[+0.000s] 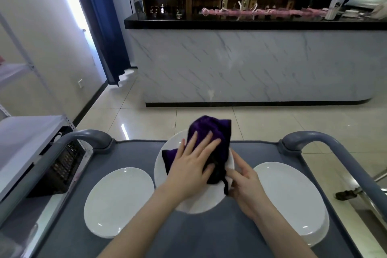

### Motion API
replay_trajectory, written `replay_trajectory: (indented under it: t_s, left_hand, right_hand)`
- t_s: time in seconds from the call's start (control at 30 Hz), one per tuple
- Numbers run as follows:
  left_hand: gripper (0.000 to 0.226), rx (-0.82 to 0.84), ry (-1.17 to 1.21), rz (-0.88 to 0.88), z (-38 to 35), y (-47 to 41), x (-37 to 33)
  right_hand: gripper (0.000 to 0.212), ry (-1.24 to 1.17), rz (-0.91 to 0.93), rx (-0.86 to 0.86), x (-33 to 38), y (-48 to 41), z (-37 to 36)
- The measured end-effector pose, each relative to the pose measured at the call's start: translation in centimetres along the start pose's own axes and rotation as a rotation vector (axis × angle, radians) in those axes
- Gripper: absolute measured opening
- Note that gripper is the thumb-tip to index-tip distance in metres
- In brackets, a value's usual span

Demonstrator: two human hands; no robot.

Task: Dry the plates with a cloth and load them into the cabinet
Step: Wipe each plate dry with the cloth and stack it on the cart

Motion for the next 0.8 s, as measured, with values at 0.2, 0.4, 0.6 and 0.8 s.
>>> replay_trajectory:
  t_s: [0.2, 0.4, 0.6, 0.8]
  left_hand:
    - [0.073, -0.017, 0.030, 0.123, 1.0, -1.5, 4.3]
    - [0.080, -0.049, 0.427, 0.351, -0.2, 1.6, 8.1]
    - [0.024, -0.018, 0.939, 0.678, -1.7, 4.2, 9.3]
    - [0.030, -0.020, 1.067, 0.703, -1.6, 4.3, 10.6]
  right_hand:
    - [0.056, 0.035, -0.013, 0.043, -0.1, 1.1, 0.1]
    - [0.054, 0.044, 0.024, -0.048, 0.7, 1.6, 3.0]
    - [0.053, 0.051, 0.038, -0.083, 1.5, 1.6, 4.2]
    - [0.051, 0.053, 0.013, -0.087, 1.8, 2.0, 4.8]
Point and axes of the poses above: each hand's wrist, its own y-axis away from the middle knuckle, its own z-axis out of the back of the hand, x = y × z, the point moved 9 cm from there along -y, towards the middle knuckle, and after that the axes turned 13 degrees about -y, right-handed, at the moved point
